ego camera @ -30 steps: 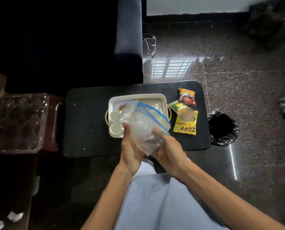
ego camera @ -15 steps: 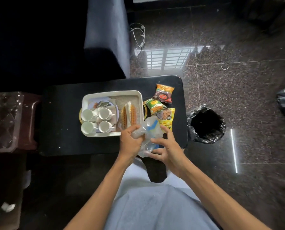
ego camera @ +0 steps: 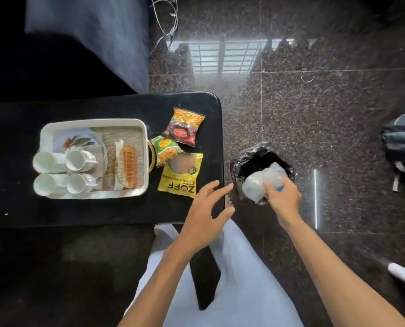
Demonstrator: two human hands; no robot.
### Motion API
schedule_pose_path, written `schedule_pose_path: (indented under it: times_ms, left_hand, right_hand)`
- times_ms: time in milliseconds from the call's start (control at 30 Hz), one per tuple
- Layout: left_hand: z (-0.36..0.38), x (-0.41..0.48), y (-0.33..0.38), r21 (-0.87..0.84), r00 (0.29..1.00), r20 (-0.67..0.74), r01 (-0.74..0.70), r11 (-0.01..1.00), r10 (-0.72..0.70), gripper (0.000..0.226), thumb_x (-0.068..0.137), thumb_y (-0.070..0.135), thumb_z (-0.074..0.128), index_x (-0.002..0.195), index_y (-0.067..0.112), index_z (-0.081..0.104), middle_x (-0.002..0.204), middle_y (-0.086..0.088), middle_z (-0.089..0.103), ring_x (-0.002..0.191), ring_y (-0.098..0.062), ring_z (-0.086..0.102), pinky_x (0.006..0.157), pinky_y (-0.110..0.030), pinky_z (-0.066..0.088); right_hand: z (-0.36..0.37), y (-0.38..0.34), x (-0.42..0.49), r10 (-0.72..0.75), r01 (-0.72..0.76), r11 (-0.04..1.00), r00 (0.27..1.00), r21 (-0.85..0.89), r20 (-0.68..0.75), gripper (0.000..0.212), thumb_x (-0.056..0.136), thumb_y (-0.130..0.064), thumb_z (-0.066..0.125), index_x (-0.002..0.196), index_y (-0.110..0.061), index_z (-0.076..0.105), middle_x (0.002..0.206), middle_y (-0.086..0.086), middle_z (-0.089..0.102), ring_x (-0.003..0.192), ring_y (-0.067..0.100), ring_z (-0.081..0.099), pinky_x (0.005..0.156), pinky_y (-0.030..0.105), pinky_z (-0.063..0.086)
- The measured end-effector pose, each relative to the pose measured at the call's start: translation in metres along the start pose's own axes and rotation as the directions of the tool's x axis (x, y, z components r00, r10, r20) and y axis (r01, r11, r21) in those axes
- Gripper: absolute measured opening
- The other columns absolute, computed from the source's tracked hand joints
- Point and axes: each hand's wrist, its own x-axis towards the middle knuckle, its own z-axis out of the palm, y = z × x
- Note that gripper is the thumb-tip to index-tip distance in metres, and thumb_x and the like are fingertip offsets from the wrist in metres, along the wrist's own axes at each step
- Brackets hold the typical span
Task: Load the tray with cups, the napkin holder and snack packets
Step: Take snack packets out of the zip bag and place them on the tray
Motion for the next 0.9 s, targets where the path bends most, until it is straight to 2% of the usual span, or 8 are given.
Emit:
schedule_pose_path:
  times_ms: [133,267,433,500,600,700,800,900]
  left_hand:
    - [0.014,0.013,-0.025,-0.068,0.999,-0.053,-0.006,0.998,0.002,0.035,0.098,0.024,0.063,0.129,0.041,0.063,0.128,0.038,0.052,0.126,0.013,0.048,0.103,-0.018,0.048]
    - [0.029,0.024,-0.055,-0.144,0.993,-0.114,0.023,0.989,-0.04,0.035,0.099,0.025,0.063,0.123,0.05,0.064,0.127,0.032,0.059,0.123,0.005,0.056,0.093,-0.012,0.048]
    - [0.041,0.037,-0.08,-0.159,0.984,-0.165,0.045,0.986,-0.072,0.03,0.098,0.022,0.063,0.12,0.04,0.069,0.121,0.028,0.064,0.12,0.004,0.058,0.093,-0.012,0.049]
    - [0.036,0.043,-0.083,-0.14,0.974,-0.221,0.022,0.99,-0.053,0.029,0.098,0.016,0.064,0.12,0.033,0.071,0.118,0.024,0.067,0.117,0.002,0.06,0.094,-0.017,0.051]
    - [0.02,0.049,-0.082,-0.107,0.939,-0.342,0.004,0.994,-0.04,0.027,0.098,0.012,0.064,0.117,0.029,0.073,0.114,0.023,0.069,0.115,-0.001,0.063,0.091,-0.022,0.055]
    - [-0.01,0.057,-0.074,-0.078,0.877,-0.48,-0.03,0.997,-0.011,0.026,0.098,0.014,0.063,0.113,0.033,0.073,0.11,0.026,0.069,0.111,0.002,0.064,0.087,-0.016,0.054]
    - [-0.05,0.08,-0.066,-0.031,0.818,-0.575,-0.038,0.999,0.014,0.023,0.098,0.017,0.061,0.115,0.029,0.071,0.11,0.023,0.069,0.104,0.006,0.064,0.086,-0.018,0.055]
    - [-0.091,0.117,-0.058,0.019,0.785,-0.619,-0.013,1.0,0.022,0.025,0.099,0.017,0.06,0.121,0.025,0.068,0.117,0.01,0.069,0.1,0.002,0.063,0.085,-0.018,0.055]
  right_hand:
    - [0.032,0.049,0.081,0.238,-0.232,0.97,0.967,0.072,-0.089,0.057,0.092,-0.031,0.063,0.141,-0.016,0.039,0.139,0.021,0.049,0.124,0.04,0.052,0.1,0.054,0.05]
    - [0.071,0.088,0.137,0.347,-0.343,0.938,0.932,0.053,-0.106,0.062,0.09,-0.034,0.064,0.141,-0.021,0.032,0.143,0.026,0.038,0.128,0.042,0.045,0.1,0.057,0.049]
    - [0.105,0.12,0.162,0.425,-0.418,0.904,0.902,0.093,-0.075,0.082,0.085,-0.033,0.073,0.147,-0.031,0.019,0.143,0.024,0.037,0.118,0.04,0.054,0.074,0.047,0.06]
    - [0.11,0.121,0.158,0.43,-0.428,0.903,0.899,0.04,-0.08,0.086,0.085,-0.031,0.074,0.15,-0.024,0.018,0.145,0.026,0.035,0.12,0.043,0.054,0.08,0.049,0.058]
    - [0.109,0.098,0.132,0.277,-0.282,0.959,0.954,-0.028,-0.118,0.072,0.087,-0.026,0.072,0.145,-0.015,0.03,0.148,0.027,0.033,0.12,0.032,0.053,0.103,0.043,0.042]
    - [0.106,0.052,0.093,-0.025,0.028,0.999,0.996,0.034,-0.089,0.05,0.09,-0.023,0.068,0.134,-0.017,0.046,0.14,0.014,0.043,0.079,-0.004,0.059,0.079,0.015,0.038]
    - [0.106,-0.001,0.053,-0.175,0.171,0.971,0.984,0.165,0.015,0.032,0.09,-0.027,0.069,0.118,-0.028,0.056,0.126,0.0,0.057,0.08,-0.009,0.065,0.08,0.023,0.051]
    - [0.113,-0.055,0.029,-0.205,0.144,0.941,0.963,0.308,0.177,0.022,0.091,-0.029,0.068,0.113,-0.029,0.062,0.112,-0.007,0.068,0.096,0.004,0.068,0.086,0.039,0.059]
